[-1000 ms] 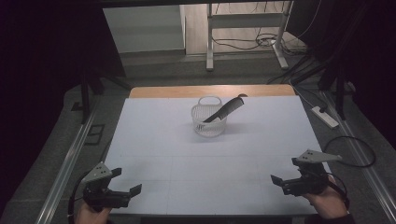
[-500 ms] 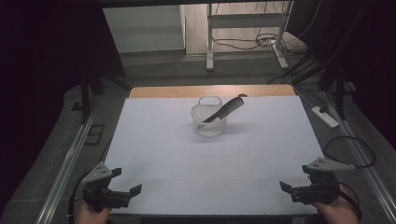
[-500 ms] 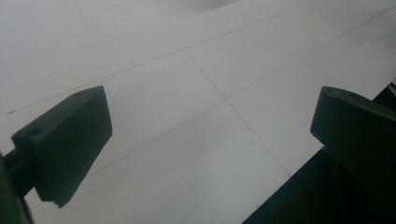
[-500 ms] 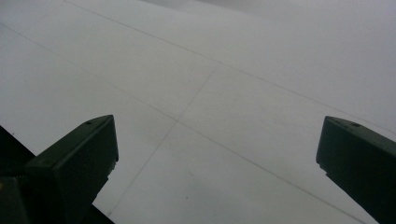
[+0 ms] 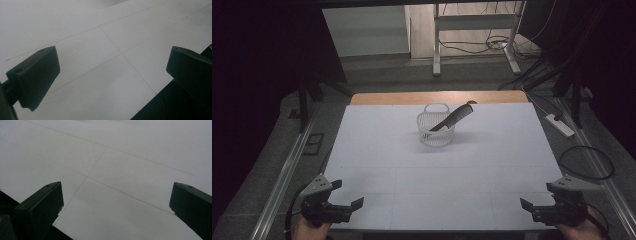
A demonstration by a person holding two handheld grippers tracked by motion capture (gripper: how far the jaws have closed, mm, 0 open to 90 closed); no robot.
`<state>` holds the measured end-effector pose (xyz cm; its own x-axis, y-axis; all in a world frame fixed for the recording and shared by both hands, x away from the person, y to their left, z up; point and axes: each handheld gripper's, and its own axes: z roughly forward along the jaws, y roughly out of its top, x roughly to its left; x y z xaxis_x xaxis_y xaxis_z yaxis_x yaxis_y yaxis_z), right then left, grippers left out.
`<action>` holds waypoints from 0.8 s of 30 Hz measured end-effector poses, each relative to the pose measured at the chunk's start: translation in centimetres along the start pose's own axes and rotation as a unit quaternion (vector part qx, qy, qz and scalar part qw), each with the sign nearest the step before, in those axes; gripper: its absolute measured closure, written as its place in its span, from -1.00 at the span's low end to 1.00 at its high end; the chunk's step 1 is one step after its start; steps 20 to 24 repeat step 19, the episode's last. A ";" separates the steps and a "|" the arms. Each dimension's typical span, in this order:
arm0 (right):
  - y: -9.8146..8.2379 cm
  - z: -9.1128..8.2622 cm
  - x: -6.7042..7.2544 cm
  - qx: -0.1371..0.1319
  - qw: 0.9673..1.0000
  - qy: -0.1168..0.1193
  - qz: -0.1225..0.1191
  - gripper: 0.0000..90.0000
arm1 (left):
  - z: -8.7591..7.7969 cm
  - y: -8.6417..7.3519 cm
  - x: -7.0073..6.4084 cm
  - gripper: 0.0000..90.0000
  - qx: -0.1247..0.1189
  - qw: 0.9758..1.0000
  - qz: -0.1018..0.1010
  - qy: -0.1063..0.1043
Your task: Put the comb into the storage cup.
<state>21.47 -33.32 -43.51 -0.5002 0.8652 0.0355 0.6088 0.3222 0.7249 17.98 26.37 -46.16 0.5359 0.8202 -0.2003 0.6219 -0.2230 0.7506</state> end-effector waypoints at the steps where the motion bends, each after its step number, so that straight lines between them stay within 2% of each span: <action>1: -0.1 -0.1 0.0 0.003 1.000 -0.004 0.000 -1.00 | 0.0 0.0 0.0 -1.00 0.000 1.000 0.001 0.002; 17: -0.5 -0.1 0.1 0.044 0.998 -0.034 0.000 -1.00 | -0.1 0.0 -0.1 -1.00 0.005 1.000 0.005 0.023; 24: -0.5 -0.1 0.1 0.045 0.998 -0.035 -0.001 -1.00 | -0.1 0.0 -0.2 -1.00 0.005 1.000 0.004 0.023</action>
